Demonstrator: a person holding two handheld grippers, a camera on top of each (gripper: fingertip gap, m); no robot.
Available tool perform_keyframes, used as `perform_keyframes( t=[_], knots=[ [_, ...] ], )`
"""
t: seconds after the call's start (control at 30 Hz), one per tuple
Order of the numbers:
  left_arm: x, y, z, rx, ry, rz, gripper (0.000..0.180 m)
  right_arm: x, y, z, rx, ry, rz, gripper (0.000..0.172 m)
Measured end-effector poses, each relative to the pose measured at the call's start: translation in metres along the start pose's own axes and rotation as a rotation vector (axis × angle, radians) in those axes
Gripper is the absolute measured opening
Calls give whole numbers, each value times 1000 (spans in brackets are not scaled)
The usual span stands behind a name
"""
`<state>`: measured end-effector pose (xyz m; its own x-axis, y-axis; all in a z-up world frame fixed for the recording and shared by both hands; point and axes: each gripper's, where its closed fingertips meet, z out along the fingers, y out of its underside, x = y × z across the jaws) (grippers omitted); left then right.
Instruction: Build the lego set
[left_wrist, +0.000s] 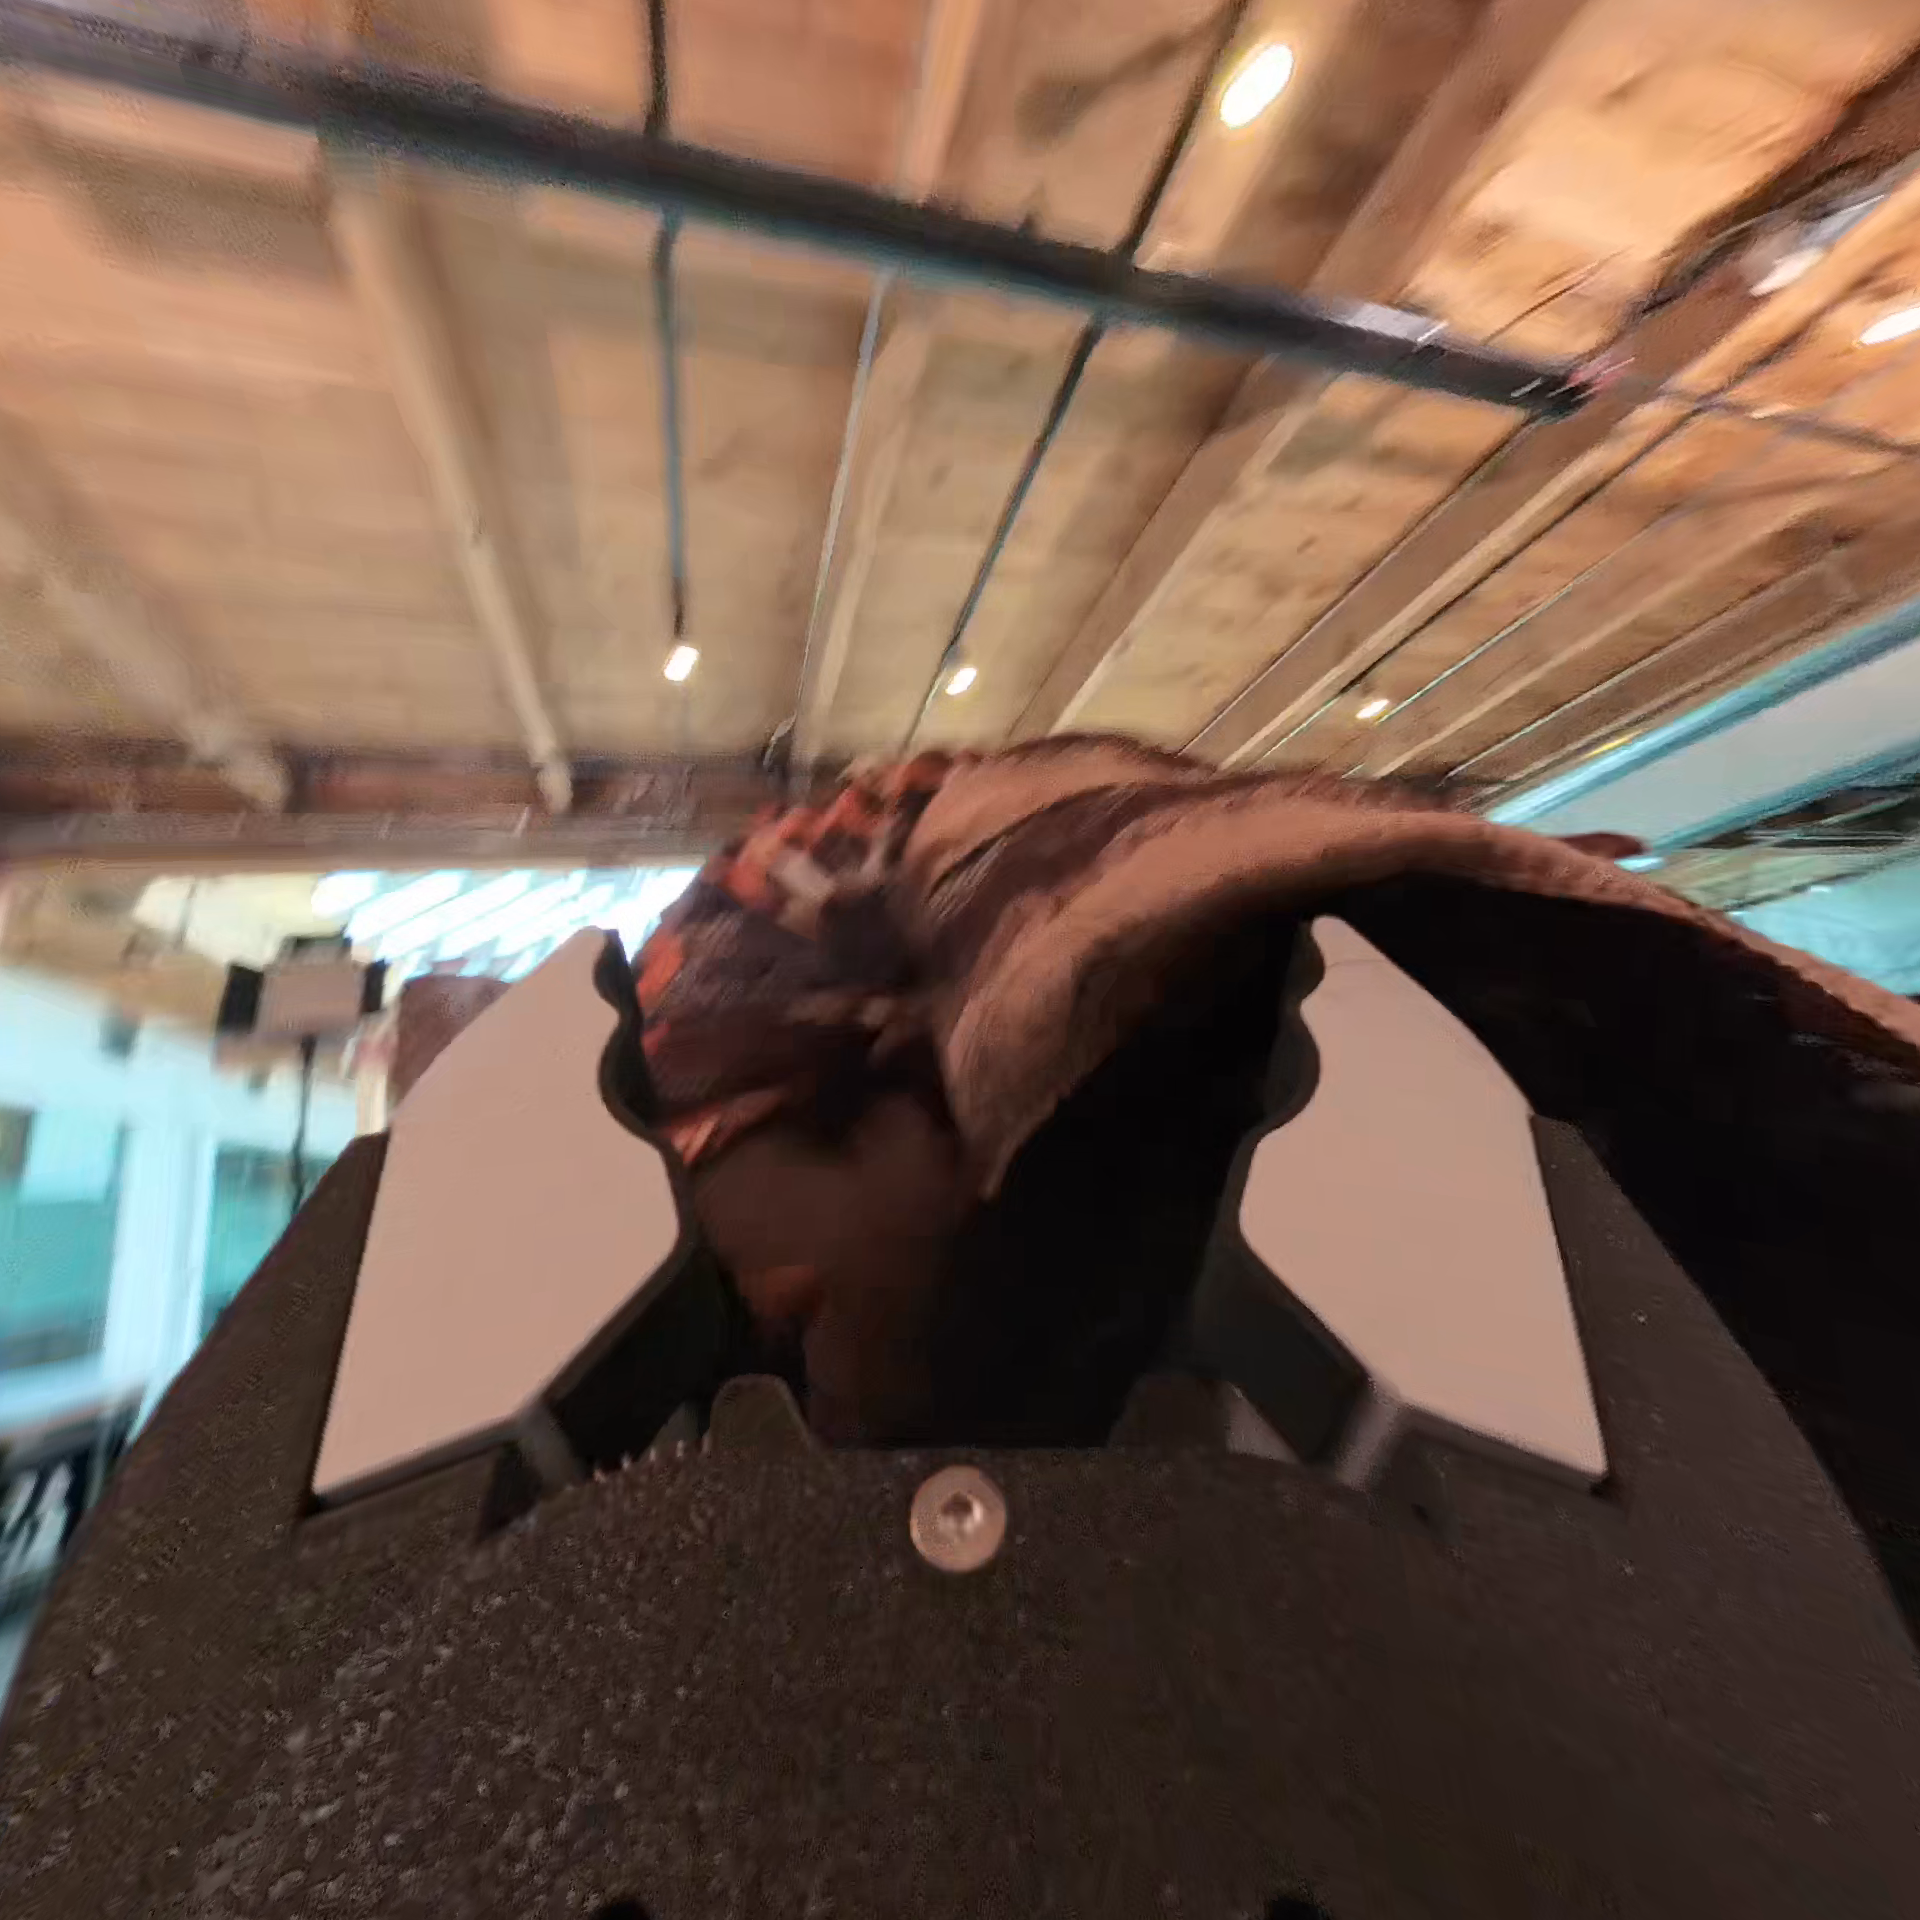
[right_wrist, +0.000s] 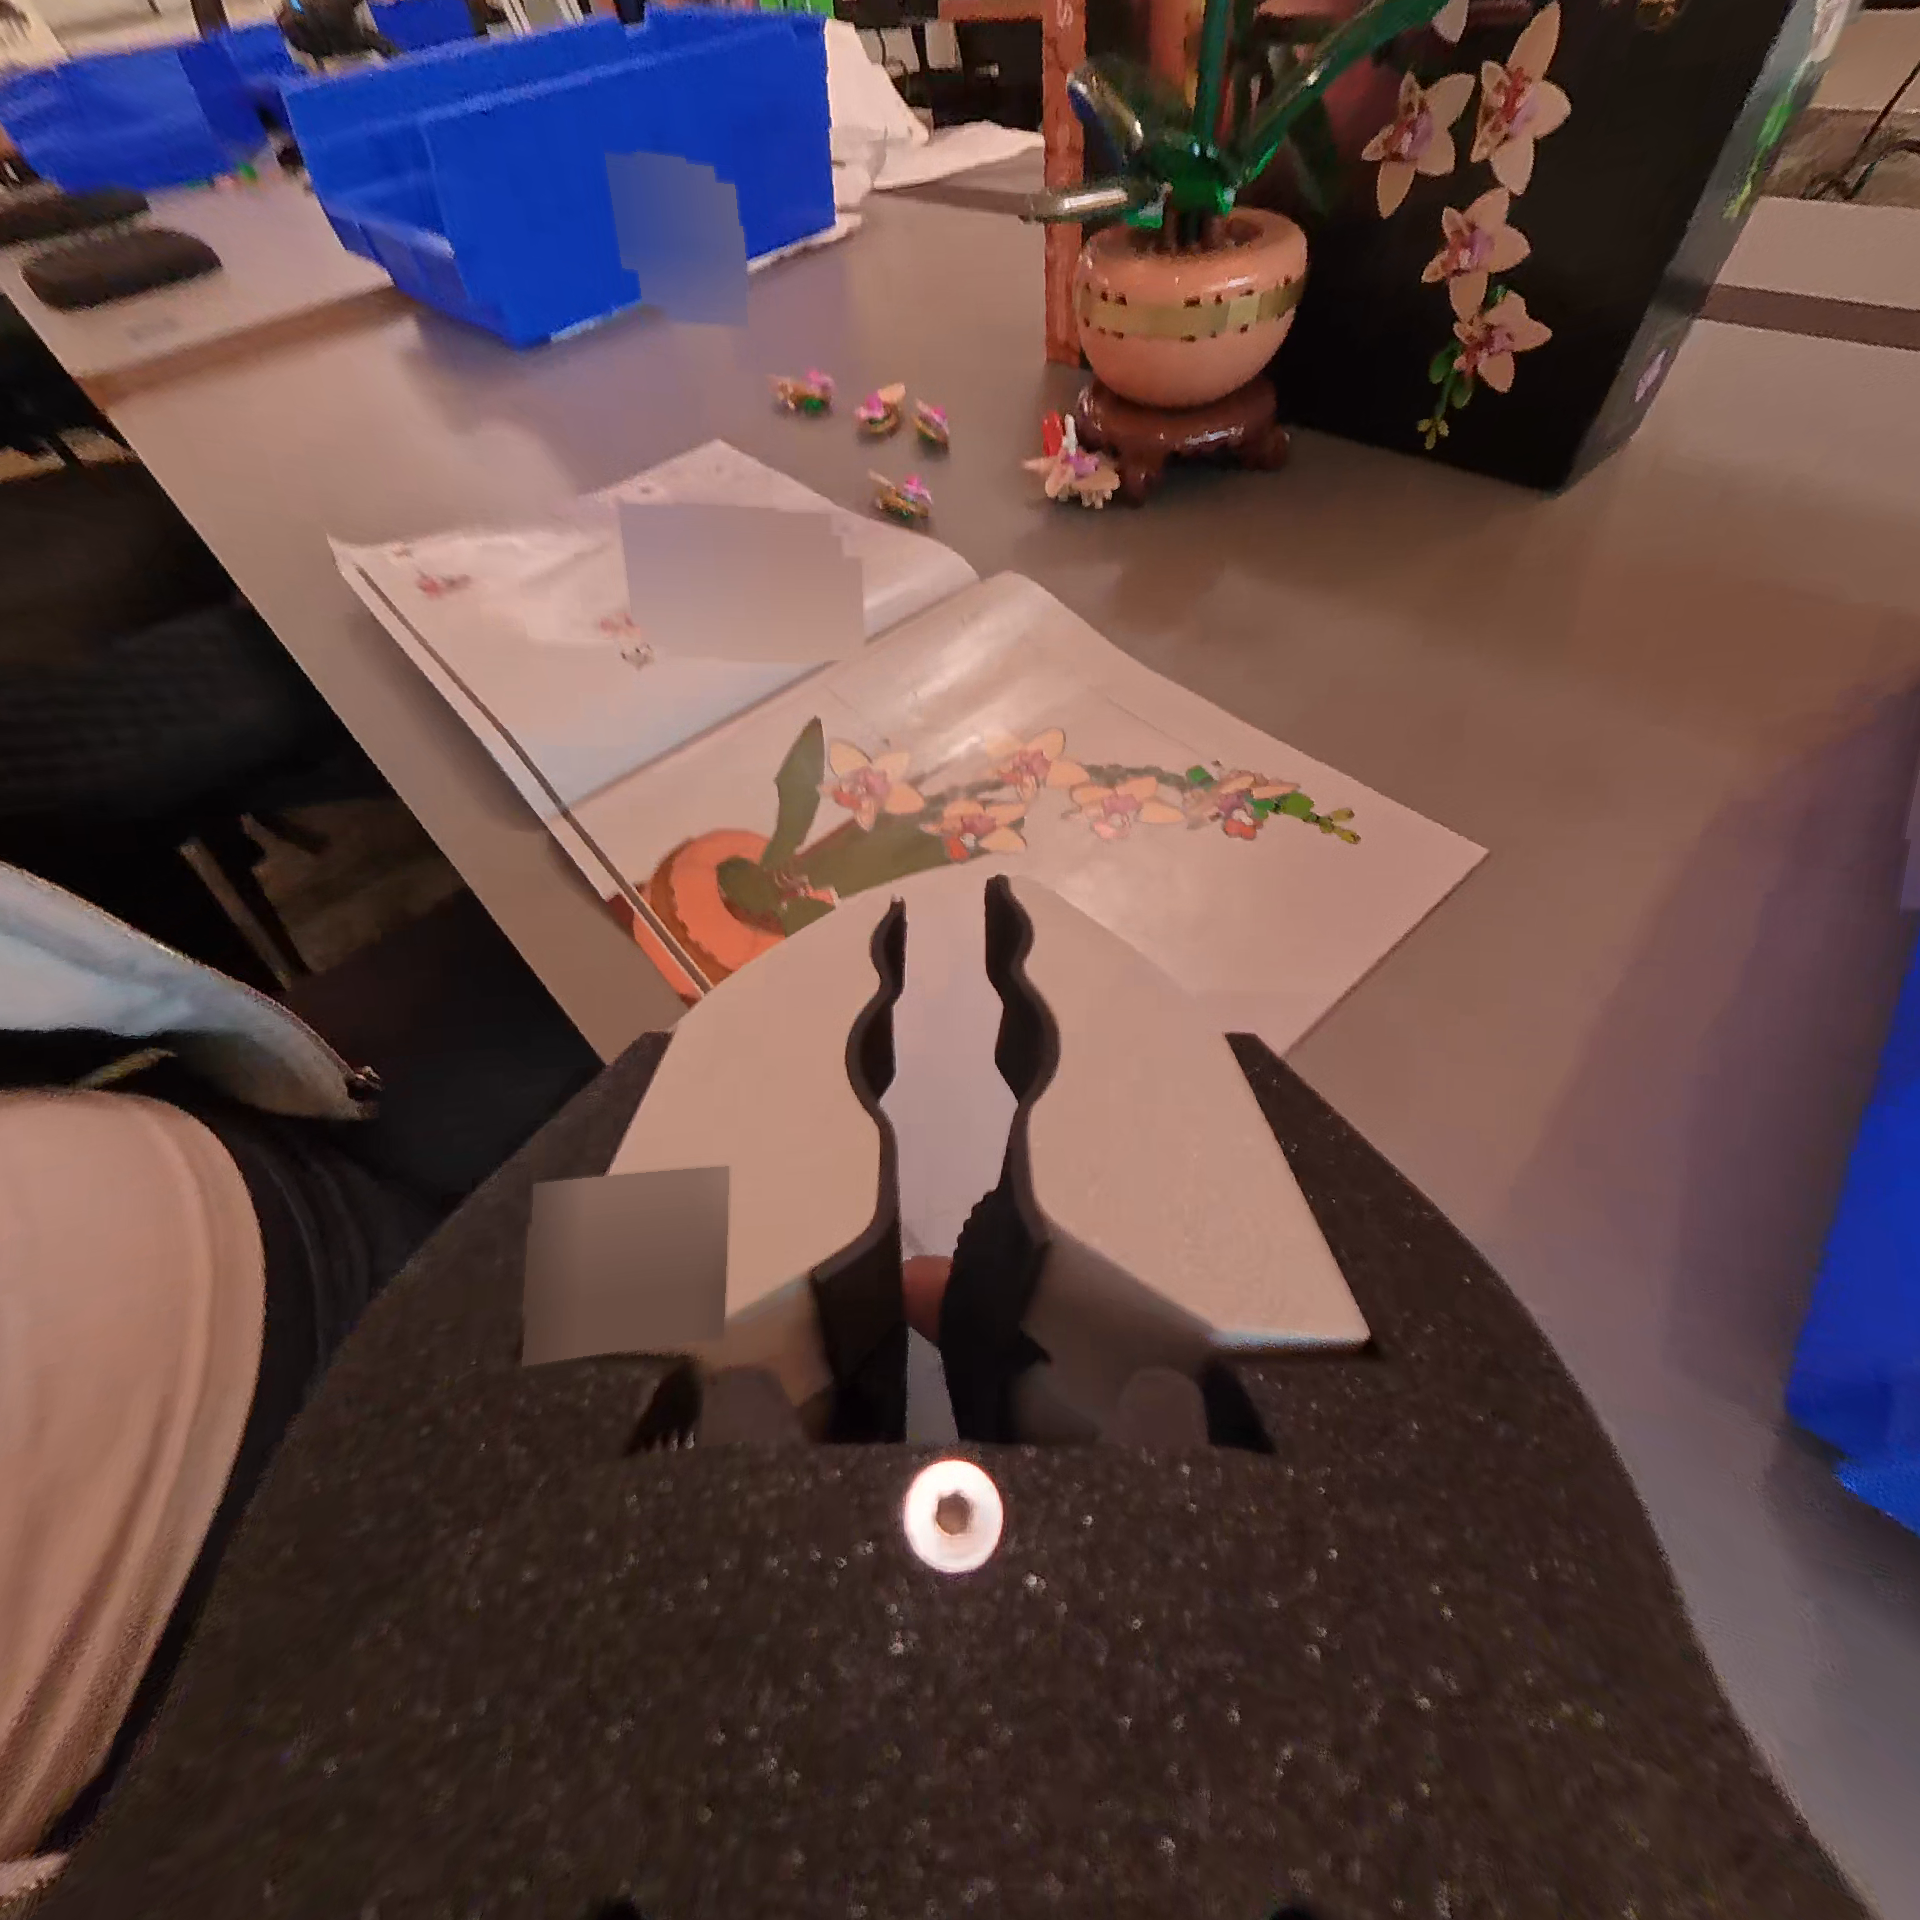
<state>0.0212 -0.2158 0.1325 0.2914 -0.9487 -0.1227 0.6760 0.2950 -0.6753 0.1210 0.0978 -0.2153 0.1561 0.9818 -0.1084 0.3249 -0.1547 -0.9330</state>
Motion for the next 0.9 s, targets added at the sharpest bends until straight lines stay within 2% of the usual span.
perform_keyframes(
  t=[0.03,0.17,0.27,0.37,0.4,0.53,0.6,0.63,0.7,0.8,0.9],
  knots=[
    [11,-6,11,50,62,21,117,-3,-3,2,15,-9,11,14],
    [14,-1,23,46,161,-74,122,-10,-6,11,23,-31,29,19],
    [-1,19,19,-24,110,-90,125,-10,-5,18,-11,-56,29,25],
    [-22,6,10,72,69,73,122,-10,-19,23,-22,-117,-10,25],
    [-29,10,11,51,68,96,120,-10,-26,26,-23,-140,-38,25],
    [-72,21,9,-3,57,55,112,-4,-57,45,-36,-223,-140,26],
    [-91,8,12,37,61,14,117,-3,-70,56,-76,-275,-132,29],
    [-95,-6,13,78,62,81,117,-5,-76,58,-100,-308,-115,30],
    [-88,-19,19,68,97,197,118,-8,-91,60,-97,-342,-80,29],
    [-69,-20,15,34,157,233,115,-7,-105,57,-45,-292,-99,29],
    [-50,-7,4,-37,188,116,113,-12,-103,51,27,-222,-118,29]
  ],
)
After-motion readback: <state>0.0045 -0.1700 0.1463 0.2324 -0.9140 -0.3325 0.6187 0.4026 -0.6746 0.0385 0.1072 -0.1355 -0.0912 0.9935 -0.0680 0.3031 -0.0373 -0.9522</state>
